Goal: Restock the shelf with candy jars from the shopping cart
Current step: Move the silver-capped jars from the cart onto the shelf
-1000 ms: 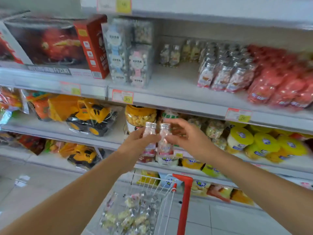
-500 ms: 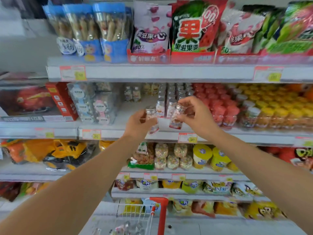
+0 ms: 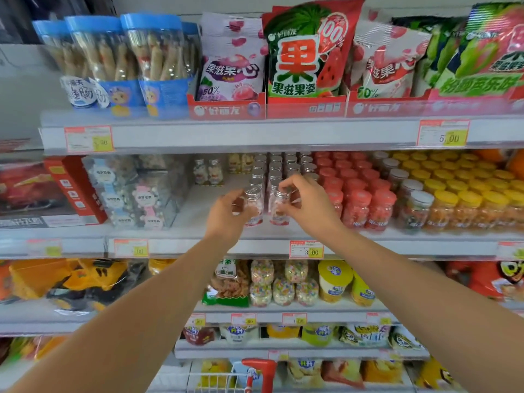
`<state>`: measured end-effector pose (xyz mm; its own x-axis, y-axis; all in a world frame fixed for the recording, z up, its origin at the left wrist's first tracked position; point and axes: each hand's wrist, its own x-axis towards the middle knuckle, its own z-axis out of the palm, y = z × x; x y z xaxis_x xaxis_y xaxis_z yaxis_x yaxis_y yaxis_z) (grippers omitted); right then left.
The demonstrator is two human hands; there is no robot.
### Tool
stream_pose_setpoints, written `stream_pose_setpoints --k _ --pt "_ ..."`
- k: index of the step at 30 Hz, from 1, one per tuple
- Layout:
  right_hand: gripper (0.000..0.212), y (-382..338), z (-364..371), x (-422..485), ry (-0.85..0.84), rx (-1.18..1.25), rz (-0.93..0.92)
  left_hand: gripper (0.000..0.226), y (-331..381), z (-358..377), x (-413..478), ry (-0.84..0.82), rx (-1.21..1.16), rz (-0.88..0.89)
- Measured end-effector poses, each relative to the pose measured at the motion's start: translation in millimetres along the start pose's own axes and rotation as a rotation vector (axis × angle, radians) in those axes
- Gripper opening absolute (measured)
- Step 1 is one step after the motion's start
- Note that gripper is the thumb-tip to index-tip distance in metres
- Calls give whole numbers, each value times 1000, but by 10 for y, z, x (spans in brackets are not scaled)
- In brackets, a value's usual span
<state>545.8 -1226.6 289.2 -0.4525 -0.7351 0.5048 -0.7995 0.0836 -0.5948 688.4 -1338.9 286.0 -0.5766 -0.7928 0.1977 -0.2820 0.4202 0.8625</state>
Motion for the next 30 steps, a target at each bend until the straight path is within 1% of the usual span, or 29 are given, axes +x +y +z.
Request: stream_pose_setpoints --k 6,11,16,19,21,23,26,28,30 --pt "32 38 108 8 -79 -32 1 32 -62 83 78 -13 96 31" --pt "33 12 146 18 -63 -2 6 34 -81 78 110 -32 113 36" --pt "35 -22 157 28 -32 -7 18 30 -91 75 134 -44 126 53" --pt "37 -8 175 -5 -24 -67 -1 31 -95 90 119 -38 123 56" --pt "43 9 182 -44 -8 -129 -15 36 -96 96 93 -33 138 52" --pt "45 -13 165 -88 49 -179 -53 42 -109 81 51 -1 158 65" --pt "35 -154 153 -183 136 -152 -158 34 -147 -2 -102 131 135 124" --pt "23 -296 212 -291 136 -103 -218 27 -198 -105 -258 214 100 164" --pt "13 -438 351 -427 74 -34 -238 21 -313 -241 -428 268 87 175"
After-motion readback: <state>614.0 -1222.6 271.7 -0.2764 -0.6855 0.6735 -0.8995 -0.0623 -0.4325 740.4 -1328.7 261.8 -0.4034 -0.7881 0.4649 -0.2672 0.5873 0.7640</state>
